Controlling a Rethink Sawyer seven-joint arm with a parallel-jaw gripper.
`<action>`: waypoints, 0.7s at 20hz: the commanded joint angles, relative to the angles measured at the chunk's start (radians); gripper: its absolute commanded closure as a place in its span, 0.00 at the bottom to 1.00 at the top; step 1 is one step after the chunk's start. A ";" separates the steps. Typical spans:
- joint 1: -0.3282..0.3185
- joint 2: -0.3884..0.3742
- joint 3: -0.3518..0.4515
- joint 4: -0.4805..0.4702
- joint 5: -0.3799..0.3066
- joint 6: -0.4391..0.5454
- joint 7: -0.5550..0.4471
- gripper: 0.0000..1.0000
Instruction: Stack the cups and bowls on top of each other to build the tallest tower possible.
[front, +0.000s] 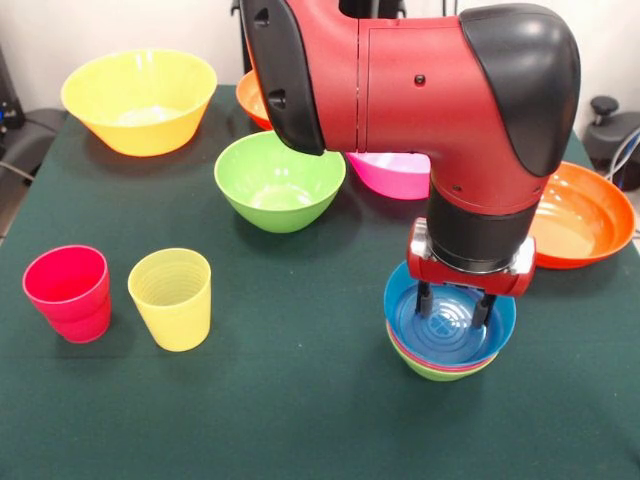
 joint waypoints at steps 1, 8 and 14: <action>-0.022 0.050 0.088 0.078 -0.072 -0.046 -0.181 0.00; -0.024 0.059 0.096 0.058 -0.071 -0.034 -0.187 0.00; -0.023 0.063 0.095 0.062 -0.081 -0.059 -0.183 0.00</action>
